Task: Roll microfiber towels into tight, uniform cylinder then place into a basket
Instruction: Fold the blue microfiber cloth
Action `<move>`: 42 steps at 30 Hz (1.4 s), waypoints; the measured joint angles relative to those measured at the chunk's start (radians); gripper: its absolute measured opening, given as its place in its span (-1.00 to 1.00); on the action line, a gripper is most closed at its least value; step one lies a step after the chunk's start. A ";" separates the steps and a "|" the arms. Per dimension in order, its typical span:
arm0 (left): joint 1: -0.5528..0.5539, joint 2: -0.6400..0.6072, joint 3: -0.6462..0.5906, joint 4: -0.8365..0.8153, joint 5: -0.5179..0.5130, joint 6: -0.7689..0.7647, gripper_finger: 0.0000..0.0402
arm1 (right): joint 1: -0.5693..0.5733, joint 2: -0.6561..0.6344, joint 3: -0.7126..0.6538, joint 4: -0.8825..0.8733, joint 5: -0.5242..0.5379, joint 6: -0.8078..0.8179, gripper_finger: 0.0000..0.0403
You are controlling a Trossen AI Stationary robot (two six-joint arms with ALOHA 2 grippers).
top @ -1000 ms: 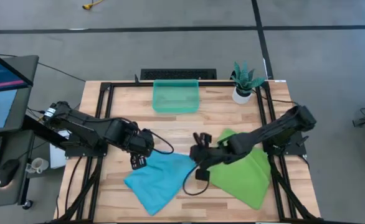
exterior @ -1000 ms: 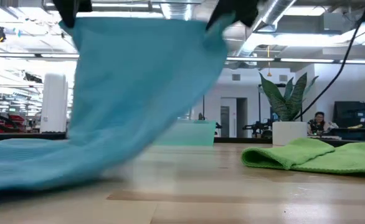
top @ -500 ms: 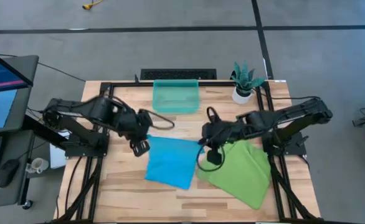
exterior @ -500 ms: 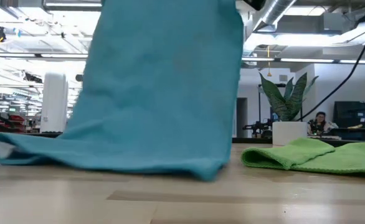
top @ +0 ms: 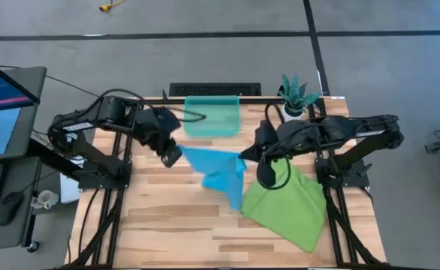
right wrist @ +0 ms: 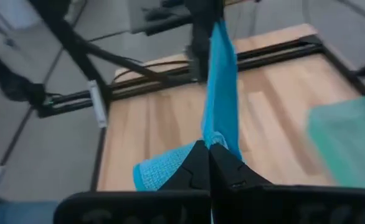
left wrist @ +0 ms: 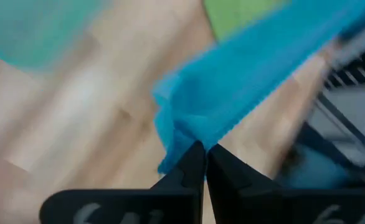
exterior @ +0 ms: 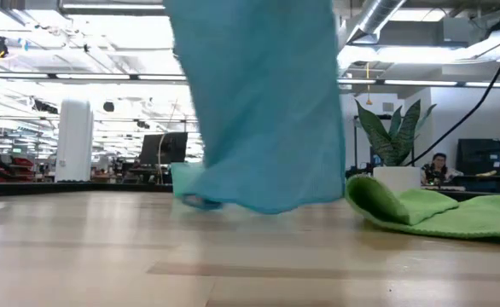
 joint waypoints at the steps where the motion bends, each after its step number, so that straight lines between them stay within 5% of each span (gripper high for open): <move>1: 0.007 0.000 0.001 0.012 -0.059 0.003 -1.00 | -0.004 0.000 0.024 -0.041 0.016 0.000 -0.97; 5: 0.016 0.001 0.001 0.034 -0.218 -0.001 -1.00 | -0.033 0.000 0.074 -0.206 0.033 0.050 -0.98; 10: -0.024 0.001 0.001 0.128 -0.242 0.010 -1.00 | -0.045 0.010 0.063 -0.306 0.119 0.126 -0.98; 17: -0.116 0.001 0.000 0.163 0.135 -0.070 -1.00 | -0.014 0.058 0.047 -0.328 0.151 0.114 -0.97; 20: -0.148 0.001 0.000 0.138 0.182 -0.130 -1.00 | 0.003 0.060 0.052 -0.302 0.197 0.113 -0.97; 26: -0.158 0.003 0.000 0.057 0.061 -0.180 -1.00 | 0.046 0.063 0.056 -0.241 0.213 0.052 -0.97; 42: -0.132 0.004 0.000 0.043 -0.148 0.081 -0.95 | 0.040 0.063 0.056 -0.224 0.283 0.033 -0.97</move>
